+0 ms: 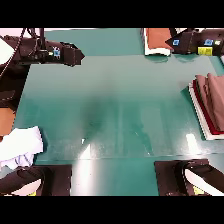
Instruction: Fold the shirts.
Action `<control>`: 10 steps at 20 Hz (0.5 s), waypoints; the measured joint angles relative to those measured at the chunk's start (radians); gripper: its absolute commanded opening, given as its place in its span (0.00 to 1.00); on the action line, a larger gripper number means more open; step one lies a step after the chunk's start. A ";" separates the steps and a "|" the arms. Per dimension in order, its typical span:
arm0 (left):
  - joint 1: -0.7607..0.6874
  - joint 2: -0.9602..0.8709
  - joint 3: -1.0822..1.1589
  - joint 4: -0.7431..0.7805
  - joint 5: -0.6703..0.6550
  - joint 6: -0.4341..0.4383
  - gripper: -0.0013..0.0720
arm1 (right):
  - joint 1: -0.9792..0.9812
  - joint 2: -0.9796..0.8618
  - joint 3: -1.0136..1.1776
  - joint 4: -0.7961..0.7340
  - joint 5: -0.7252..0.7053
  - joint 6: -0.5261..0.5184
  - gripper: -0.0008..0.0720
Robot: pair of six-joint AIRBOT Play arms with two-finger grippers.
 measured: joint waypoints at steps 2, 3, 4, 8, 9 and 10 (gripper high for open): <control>0.000 0.000 0.000 0.000 0.000 0.000 0.05 | 0.001 0.000 0.000 0.000 0.001 0.000 0.04; 0.000 0.000 0.000 0.000 0.000 0.000 0.05 | 0.002 0.000 0.000 0.000 0.002 0.000 0.04; 0.000 0.000 0.000 0.000 0.000 0.000 0.05 | 0.002 0.000 0.000 0.000 0.002 0.000 0.04; 0.000 0.000 0.000 0.000 0.000 0.000 0.05 | 0.002 0.000 0.000 0.000 0.005 0.000 0.04; 0.000 0.000 0.000 0.000 0.000 0.000 0.05 | 0.002 0.000 0.000 0.000 0.005 0.000 0.04; 0.000 0.000 0.000 0.000 0.000 0.000 0.05 | 0.002 0.000 0.000 0.000 0.005 0.000 0.04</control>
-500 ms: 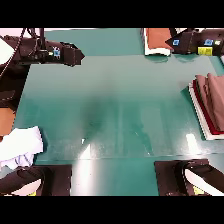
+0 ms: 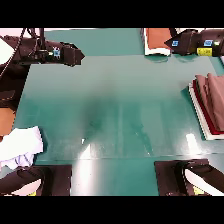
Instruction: Fold the shirts.
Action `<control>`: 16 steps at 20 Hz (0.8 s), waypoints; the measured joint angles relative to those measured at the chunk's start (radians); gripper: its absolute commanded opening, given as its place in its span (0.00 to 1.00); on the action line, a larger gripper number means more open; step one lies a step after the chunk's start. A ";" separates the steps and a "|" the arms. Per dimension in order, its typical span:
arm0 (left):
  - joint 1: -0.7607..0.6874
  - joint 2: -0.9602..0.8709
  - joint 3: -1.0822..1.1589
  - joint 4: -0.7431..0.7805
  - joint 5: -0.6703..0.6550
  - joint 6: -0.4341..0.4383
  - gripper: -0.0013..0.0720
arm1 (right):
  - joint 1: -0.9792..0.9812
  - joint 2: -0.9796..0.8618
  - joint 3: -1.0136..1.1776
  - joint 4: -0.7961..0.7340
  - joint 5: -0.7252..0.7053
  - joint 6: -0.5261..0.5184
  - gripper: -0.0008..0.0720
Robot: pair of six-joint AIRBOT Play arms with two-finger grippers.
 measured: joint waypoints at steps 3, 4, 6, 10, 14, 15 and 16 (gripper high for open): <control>0.000 0.000 0.000 -0.003 0.018 -0.003 0.05 | 0.000 0.000 0.000 0.000 0.006 0.000 0.04; 0.003 0.002 0.003 -0.002 0.028 -0.003 0.05 | 0.000 0.000 0.000 0.000 0.012 0.000 0.04; 0.029 0.016 0.004 0.000 0.013 -0.007 0.05 | 0.000 0.000 0.000 0.000 0.023 0.000 0.04; 0.170 0.139 -0.076 0.066 -0.146 -0.003 0.05 | 0.000 0.000 0.000 0.000 0.049 0.000 0.04; 0.348 0.331 -0.319 0.245 -0.312 -0.003 0.15 | 0.000 0.000 0.000 0.000 0.056 0.000 0.04; 0.390 0.367 -0.385 0.293 -0.346 -0.002 0.61 | 0.000 0.000 0.000 0.000 0.057 0.000 0.04; 0.435 0.398 -0.457 0.342 -0.375 -0.003 0.91 | 0.000 0.000 0.000 0.000 0.057 0.000 0.04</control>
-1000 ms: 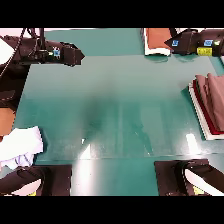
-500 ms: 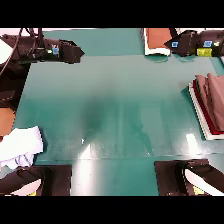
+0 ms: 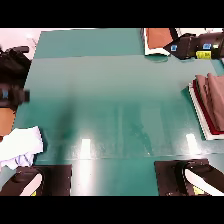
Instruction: Fold the shirts.
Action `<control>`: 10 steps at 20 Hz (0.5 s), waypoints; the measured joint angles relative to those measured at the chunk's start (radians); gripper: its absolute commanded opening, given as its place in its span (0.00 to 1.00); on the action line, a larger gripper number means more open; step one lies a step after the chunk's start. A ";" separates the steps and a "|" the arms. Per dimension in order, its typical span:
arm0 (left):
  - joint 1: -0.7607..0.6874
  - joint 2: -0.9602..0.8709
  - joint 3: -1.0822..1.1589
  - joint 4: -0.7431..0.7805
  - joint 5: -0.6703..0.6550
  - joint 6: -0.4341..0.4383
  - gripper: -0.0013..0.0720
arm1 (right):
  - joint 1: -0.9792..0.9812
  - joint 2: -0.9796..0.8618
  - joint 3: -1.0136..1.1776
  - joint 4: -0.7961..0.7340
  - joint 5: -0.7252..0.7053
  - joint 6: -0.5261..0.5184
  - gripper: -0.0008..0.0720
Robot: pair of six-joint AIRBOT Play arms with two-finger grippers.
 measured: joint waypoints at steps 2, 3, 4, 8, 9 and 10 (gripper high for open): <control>0.076 0.037 -0.132 0.061 -0.027 -0.004 0.93 | 0.000 0.000 0.000 0.000 0.000 0.000 0.04; 0.103 0.048 -0.193 0.080 -0.029 -0.009 0.93 | 0.000 0.000 0.000 0.000 0.000 0.000 0.04; 0.127 0.056 -0.256 0.095 -0.016 -0.014 0.93 | 0.000 0.000 0.000 0.000 0.000 0.000 0.04; 0.171 0.072 -0.453 0.131 0.081 -0.027 0.93 | 0.000 0.000 0.000 0.000 0.000 0.000 0.04; 0.175 0.073 -0.485 0.134 0.101 -0.027 0.93 | 0.000 0.000 0.000 0.000 0.000 0.000 0.04; 0.179 0.074 -0.511 0.138 0.124 -0.028 0.92 | 0.000 0.000 0.000 0.000 -0.001 0.000 0.04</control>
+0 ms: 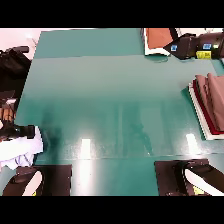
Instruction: Fold the shirts.
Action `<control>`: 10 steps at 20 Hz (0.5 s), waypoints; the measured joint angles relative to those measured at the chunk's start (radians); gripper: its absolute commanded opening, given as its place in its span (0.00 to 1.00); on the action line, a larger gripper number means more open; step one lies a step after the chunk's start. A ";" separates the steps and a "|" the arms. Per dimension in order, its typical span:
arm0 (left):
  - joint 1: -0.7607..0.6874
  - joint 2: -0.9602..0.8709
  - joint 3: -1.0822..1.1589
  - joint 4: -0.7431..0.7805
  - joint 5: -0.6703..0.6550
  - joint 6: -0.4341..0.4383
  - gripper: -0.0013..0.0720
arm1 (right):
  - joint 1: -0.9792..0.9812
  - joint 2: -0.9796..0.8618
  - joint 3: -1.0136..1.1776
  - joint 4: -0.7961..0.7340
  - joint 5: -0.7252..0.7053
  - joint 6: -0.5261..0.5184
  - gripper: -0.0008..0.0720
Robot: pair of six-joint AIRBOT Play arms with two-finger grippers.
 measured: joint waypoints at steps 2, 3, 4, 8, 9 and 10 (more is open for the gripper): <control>0.004 0.002 -0.027 0.006 0.023 -0.003 0.19 | 0.000 0.000 0.000 0.000 -0.002 0.000 0.04; 0.005 0.002 -0.031 0.006 0.026 -0.004 0.05 | 0.000 0.000 0.000 0.000 -0.004 0.000 0.04; 0.006 0.002 -0.025 0.006 0.026 -0.004 0.05 | 0.000 0.000 0.000 0.000 -0.005 0.000 0.04; -0.015 0.002 0.141 -0.018 0.003 -0.006 0.05 | 0.000 0.009 0.002 0.001 -0.043 0.000 0.04; -0.040 0.002 0.213 -0.037 -0.006 -0.007 0.05 | 0.000 0.018 0.002 0.002 -0.064 0.000 0.04; -0.079 0.003 0.301 -0.042 -0.010 -0.010 0.05 | 0.000 0.028 0.002 0.002 -0.086 0.000 0.04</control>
